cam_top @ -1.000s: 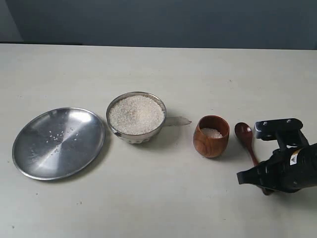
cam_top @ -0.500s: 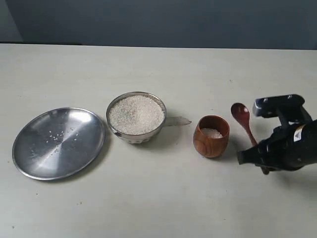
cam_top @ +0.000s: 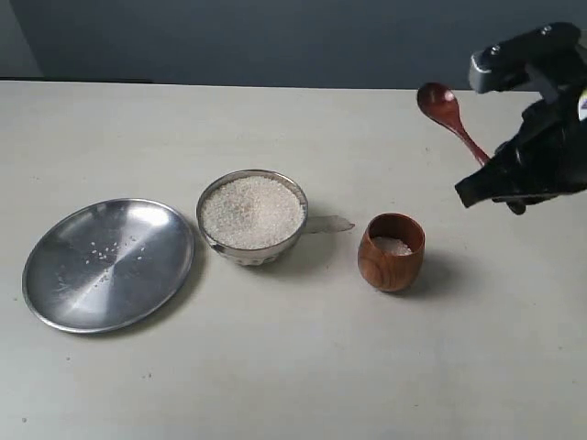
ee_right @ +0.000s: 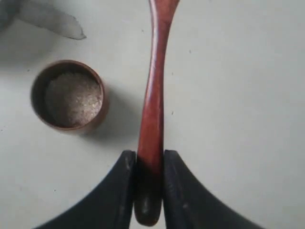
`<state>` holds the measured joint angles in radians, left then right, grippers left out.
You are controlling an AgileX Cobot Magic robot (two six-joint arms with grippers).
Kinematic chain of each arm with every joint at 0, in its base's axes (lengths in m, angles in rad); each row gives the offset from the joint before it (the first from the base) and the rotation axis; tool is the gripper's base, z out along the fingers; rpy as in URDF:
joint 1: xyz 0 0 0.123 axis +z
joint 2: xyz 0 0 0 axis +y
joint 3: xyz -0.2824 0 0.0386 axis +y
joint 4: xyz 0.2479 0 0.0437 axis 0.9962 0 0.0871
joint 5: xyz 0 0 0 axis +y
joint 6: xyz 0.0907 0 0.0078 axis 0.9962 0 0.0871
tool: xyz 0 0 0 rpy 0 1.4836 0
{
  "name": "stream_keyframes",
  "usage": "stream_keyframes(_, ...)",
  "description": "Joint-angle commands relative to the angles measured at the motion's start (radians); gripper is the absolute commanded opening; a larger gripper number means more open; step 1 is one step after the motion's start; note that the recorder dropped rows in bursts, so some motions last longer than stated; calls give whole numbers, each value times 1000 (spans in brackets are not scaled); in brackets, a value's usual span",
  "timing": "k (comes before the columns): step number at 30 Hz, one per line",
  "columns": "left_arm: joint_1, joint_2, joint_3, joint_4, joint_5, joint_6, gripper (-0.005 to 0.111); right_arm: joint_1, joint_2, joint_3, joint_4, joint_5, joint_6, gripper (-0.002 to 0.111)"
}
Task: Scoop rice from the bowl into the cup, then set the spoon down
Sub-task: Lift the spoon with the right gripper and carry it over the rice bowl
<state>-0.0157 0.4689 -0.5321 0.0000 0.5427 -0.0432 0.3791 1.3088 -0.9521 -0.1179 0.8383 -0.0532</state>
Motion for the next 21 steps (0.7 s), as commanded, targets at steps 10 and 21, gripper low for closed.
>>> stream_keyframes(10, -7, 3, -5, -6, -5, 0, 0, 348, 249, -289, -358, 290, 53, -1)
stream_keyframes(21, -7, 3, -5, -6, -5, 0, 0, 556, 504, -457, -683, 383, 53, -1)
